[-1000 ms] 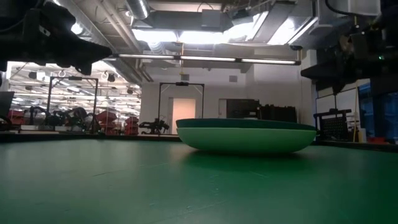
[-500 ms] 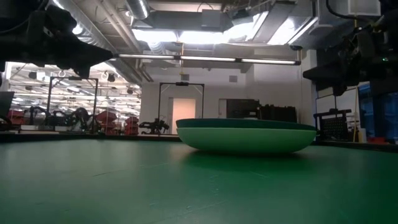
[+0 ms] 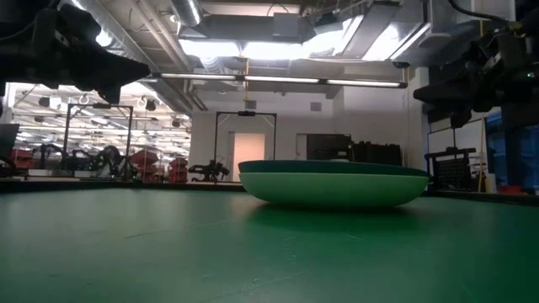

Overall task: Stack plastic plates
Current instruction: Return to Home Position

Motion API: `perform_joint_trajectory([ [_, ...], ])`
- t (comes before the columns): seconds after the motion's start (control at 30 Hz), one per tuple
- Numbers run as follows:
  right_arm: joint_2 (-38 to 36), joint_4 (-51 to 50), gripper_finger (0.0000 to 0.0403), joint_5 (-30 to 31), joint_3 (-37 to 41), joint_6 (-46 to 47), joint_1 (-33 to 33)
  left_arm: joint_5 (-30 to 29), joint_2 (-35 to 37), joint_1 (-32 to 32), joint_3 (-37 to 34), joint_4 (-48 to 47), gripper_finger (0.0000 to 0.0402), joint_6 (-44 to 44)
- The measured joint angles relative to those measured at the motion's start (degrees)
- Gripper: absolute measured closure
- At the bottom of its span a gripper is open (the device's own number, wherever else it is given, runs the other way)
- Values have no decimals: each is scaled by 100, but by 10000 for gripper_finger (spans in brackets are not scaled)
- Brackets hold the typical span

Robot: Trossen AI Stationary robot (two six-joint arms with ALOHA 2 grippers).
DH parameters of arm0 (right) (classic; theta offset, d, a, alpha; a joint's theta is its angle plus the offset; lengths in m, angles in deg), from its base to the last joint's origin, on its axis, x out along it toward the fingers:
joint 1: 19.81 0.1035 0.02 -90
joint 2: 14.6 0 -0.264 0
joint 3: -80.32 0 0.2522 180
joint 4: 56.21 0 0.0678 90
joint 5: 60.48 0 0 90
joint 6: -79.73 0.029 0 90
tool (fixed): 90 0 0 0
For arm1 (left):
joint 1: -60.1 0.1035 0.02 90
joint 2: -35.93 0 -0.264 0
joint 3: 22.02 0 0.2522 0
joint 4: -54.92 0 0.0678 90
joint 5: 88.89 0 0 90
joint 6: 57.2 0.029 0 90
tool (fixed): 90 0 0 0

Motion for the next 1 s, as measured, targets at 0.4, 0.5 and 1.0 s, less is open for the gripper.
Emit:
perform_joint_trajectory([
  [0.4,0,53,401,338,0,-64,898,28,329,4,0,-498,384,-176],
  [0.5,0,50,401,327,-2,-63,889,26,348,4,0,-782,384,-274],
  [1.0,0,52,401,325,0,-63,887,11,621,2,0,-1003,384,-122],
])
